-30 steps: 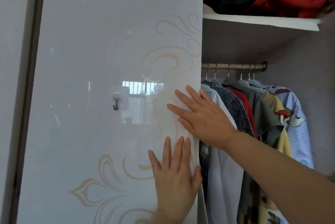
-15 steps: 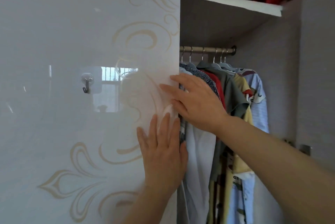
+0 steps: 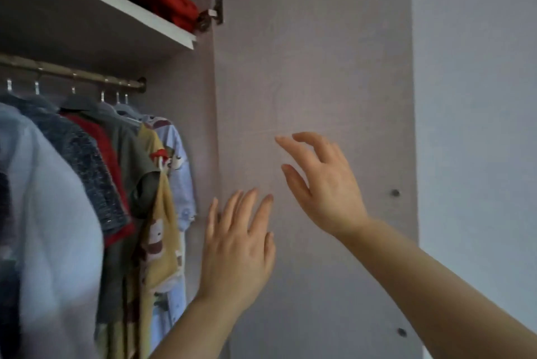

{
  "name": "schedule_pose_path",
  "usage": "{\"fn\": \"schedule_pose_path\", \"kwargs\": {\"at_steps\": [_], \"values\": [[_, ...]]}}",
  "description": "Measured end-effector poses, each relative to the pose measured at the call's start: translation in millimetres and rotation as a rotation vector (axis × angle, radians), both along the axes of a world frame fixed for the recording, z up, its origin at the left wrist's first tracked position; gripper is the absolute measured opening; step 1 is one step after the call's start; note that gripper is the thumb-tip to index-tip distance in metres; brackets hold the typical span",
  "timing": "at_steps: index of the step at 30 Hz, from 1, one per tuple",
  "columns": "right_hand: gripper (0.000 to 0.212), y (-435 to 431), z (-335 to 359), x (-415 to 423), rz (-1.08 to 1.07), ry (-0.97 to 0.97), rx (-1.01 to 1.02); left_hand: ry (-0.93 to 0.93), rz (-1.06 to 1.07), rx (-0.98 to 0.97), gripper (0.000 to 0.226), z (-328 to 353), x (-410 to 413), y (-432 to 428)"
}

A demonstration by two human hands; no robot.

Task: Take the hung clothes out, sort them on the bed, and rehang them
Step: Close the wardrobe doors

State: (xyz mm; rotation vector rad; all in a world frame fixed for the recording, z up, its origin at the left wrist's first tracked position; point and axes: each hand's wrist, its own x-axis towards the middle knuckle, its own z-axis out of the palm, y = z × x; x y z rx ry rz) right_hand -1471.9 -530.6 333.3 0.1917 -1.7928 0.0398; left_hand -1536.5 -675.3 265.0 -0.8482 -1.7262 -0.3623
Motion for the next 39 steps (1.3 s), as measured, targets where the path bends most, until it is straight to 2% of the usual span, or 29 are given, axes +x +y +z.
{"fn": "schedule_pose_path", "kwargs": {"at_steps": [5, 11, 15, 19, 22, 25, 27, 33, 39], "values": [[0.040, 77, -5, 61, -0.199, 0.152, -0.062, -0.004, -0.187, 0.007, 0.048, 8, 28, 77], [0.045, 156, -20, 89, -0.185, 0.184, -0.202, 0.020, -0.206, 0.023, 0.047, 44, 62, 142], [0.050, 195, -40, 75, -0.028, 0.017, -0.410, 0.025, -0.114, 0.041, 0.050, 77, 80, 180], [0.054, 210, -56, 54, 0.133, -0.171, -0.419, 0.069, -0.040, 0.012, 0.049, 110, 96, 212], [0.057, 207, -61, 40, 0.293, -0.229, -0.394, 0.140, 0.124, -0.132, 0.053, 133, 106, 229], [0.051, 198, -65, 33, 0.455, -0.239, -0.483, 0.180, 0.383, -0.315, 0.049, 145, 102, 233], [0.048, 194, -66, 33, 0.527, -0.234, -0.506, 0.194, 0.457, -0.357, 0.046, 146, 101, 229], [0.039, 167, -68, 42, 0.730, -0.197, -0.502, 0.362, 0.446, -0.307, 0.041, 143, 104, 201], [0.042, 111, -71, 57, 0.956, -0.229, -0.417, 0.459, 0.434, -0.306, 0.037, 142, 119, 141]]}}
